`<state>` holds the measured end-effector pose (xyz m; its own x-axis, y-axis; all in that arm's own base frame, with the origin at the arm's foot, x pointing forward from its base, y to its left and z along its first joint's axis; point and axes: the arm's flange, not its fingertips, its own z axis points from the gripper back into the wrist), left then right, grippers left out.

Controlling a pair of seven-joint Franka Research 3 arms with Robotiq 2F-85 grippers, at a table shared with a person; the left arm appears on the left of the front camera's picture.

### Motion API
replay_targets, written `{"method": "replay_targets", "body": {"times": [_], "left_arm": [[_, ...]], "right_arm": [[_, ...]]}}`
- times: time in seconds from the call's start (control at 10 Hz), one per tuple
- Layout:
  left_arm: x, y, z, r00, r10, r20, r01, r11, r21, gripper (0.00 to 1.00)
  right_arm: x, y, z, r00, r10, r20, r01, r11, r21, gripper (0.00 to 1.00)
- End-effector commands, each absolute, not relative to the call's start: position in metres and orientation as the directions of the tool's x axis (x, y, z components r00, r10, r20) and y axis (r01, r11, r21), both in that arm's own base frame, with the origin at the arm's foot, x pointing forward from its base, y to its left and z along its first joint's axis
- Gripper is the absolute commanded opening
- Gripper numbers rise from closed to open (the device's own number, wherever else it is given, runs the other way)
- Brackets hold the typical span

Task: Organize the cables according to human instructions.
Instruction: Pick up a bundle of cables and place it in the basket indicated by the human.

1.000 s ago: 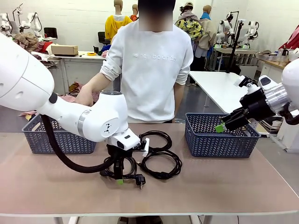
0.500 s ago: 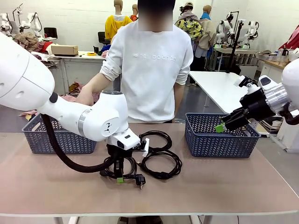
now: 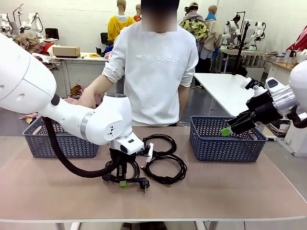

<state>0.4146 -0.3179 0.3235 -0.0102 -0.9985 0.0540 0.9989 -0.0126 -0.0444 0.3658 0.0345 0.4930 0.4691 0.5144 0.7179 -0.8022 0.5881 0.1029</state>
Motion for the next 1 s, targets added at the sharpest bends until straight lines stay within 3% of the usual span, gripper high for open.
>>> {"method": "replay_targets", "body": {"times": [0.0,0.4,0.7,0.9], "left_arm": [[0.409,-0.316,0.336,-0.015,-0.999,0.038,0.999,-0.016,-0.036,0.00],[0.397,-0.315,0.398,-0.004,-1.000,0.014,0.997,-0.002,0.080,0.00],[0.409,-0.278,0.457,-0.068,-0.998,0.010,0.992,-0.067,0.107,0.00],[0.425,-0.235,0.488,-0.041,-0.999,0.029,0.992,-0.038,0.121,0.00]], "right_arm": [[0.370,0.033,0.492,0.445,0.510,0.736,-0.816,0.569,0.099,1.00],[0.370,0.033,0.492,0.445,0.510,0.736,-0.816,0.569,0.099,1.00],[0.370,0.033,0.492,0.445,0.510,0.736,-0.816,0.569,0.099,1.00],[0.370,0.033,0.492,0.445,0.510,0.736,-0.816,0.569,0.099,1.00]]}}
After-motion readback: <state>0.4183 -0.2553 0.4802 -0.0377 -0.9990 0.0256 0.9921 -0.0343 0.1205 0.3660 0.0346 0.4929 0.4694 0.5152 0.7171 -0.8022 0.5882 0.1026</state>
